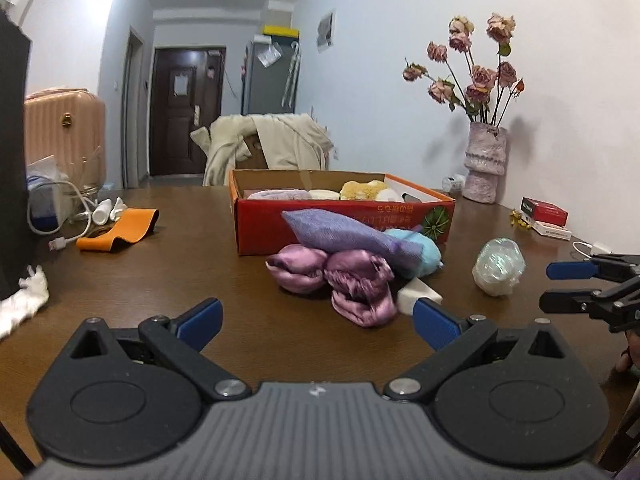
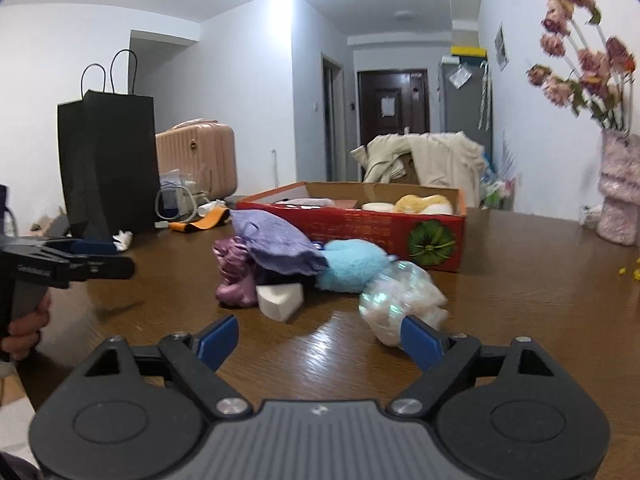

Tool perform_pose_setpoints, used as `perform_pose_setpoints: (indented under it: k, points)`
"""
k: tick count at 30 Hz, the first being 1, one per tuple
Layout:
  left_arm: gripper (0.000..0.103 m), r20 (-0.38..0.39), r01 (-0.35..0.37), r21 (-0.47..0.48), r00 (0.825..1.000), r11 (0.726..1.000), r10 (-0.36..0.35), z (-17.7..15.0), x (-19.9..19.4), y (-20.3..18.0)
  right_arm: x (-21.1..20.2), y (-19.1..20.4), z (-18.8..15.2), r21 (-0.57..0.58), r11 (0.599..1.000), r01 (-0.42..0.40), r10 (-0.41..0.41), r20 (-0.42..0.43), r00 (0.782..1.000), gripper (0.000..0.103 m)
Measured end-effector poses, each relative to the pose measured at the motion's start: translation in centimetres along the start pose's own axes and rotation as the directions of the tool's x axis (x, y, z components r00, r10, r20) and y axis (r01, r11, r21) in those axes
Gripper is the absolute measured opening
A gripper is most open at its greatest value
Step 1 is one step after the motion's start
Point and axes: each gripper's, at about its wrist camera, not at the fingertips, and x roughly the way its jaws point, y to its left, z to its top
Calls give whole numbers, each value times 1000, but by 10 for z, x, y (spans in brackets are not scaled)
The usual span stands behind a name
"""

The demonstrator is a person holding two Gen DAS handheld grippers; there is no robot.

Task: Organize soft objects
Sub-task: 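Grasp a pink satin scrunchie with each gripper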

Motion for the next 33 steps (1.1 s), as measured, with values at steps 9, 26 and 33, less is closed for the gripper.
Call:
perform_pose_setpoints:
  k: [9, 26, 33]
  points:
    - [97, -162, 106, 33, 982, 994, -99, 61, 106, 44, 84, 36, 46, 62, 978, -200, 207, -121, 971, 39]
    - [26, -155, 291, 6, 946, 957, -286, 28, 109, 41, 145, 54, 43, 146, 981, -131, 150, -133, 980, 13]
    - [45, -38, 239, -163, 968, 957, -249, 0, -4, 34, 66, 71, 38, 73, 930, -360, 367, -147, 919, 13]
